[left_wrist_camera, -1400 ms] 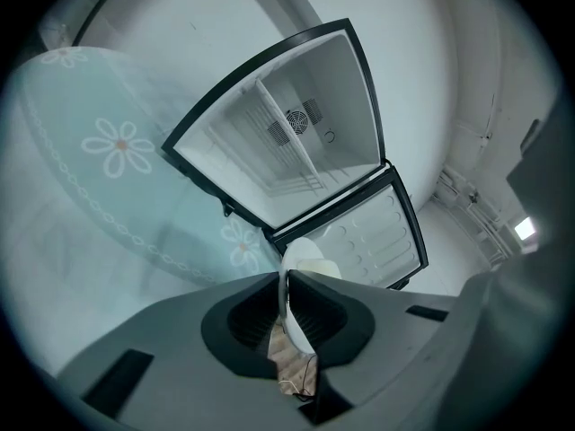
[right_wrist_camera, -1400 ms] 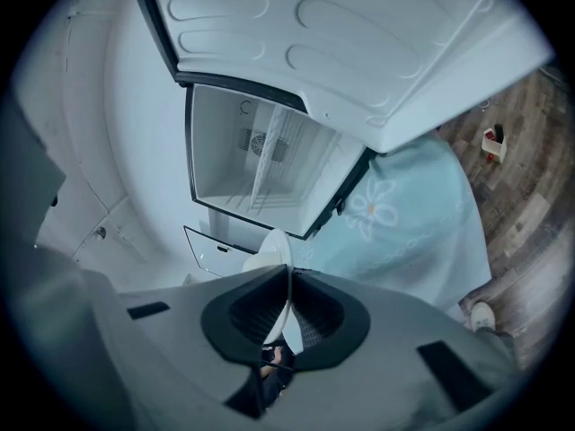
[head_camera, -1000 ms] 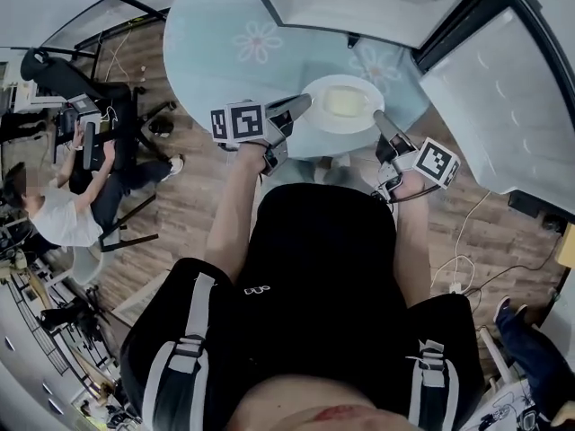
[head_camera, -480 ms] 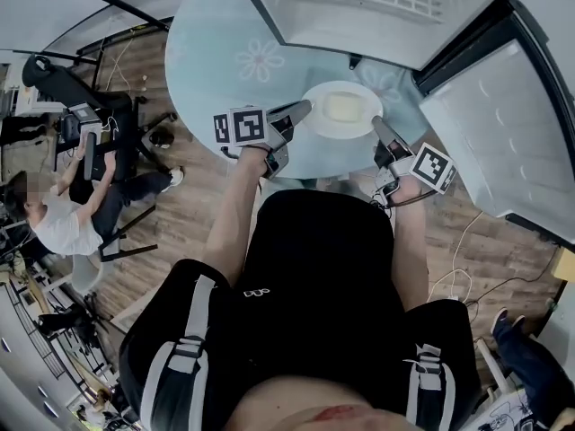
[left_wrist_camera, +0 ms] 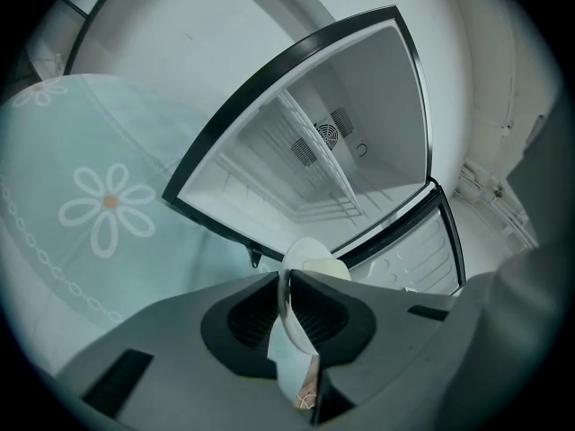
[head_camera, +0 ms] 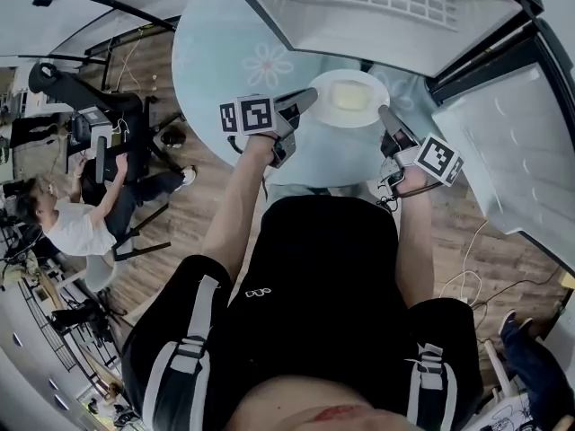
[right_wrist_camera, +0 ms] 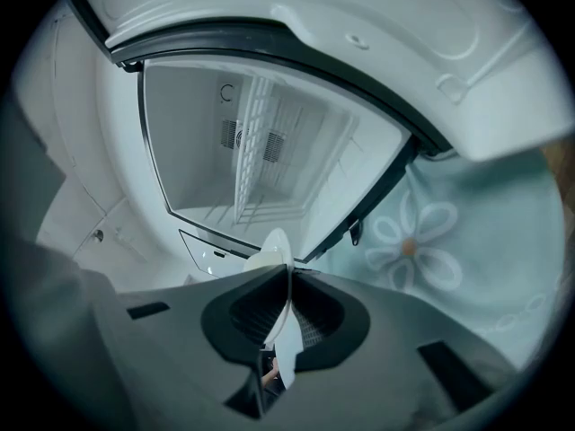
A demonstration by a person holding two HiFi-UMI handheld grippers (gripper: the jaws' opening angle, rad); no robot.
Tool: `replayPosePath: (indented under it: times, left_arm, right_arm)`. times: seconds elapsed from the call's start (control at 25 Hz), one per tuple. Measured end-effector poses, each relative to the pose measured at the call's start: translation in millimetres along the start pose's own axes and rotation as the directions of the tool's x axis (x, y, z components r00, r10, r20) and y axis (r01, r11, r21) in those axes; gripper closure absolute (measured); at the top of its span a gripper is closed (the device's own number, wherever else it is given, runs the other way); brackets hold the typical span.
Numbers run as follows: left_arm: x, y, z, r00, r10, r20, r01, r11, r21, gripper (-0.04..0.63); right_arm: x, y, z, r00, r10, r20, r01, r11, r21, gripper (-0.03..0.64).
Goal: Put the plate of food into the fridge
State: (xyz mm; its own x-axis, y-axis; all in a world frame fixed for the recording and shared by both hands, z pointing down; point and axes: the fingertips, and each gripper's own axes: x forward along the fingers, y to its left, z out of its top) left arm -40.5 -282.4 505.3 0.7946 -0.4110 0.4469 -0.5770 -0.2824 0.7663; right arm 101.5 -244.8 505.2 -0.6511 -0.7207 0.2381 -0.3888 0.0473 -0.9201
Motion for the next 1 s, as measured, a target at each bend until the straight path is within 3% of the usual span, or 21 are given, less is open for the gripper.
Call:
replayPosePath:
  times: [0.32,1.0]
  left_arm:
    - [13,21,18,0.999,0.033,0.038,-0.032,0.999,-0.020,0.541]
    - [61,42,62,0.993,0.025,0.115,-0.019,0.998,-0.057,0.533]
  right_arm:
    - [23,-2,16,0.999,-0.038,-0.003,0.037,0.997,-0.072,0.598]
    - [52,-22,59,0.982,-0.144,0.125,0.160,0.979,-0.127,0.591]
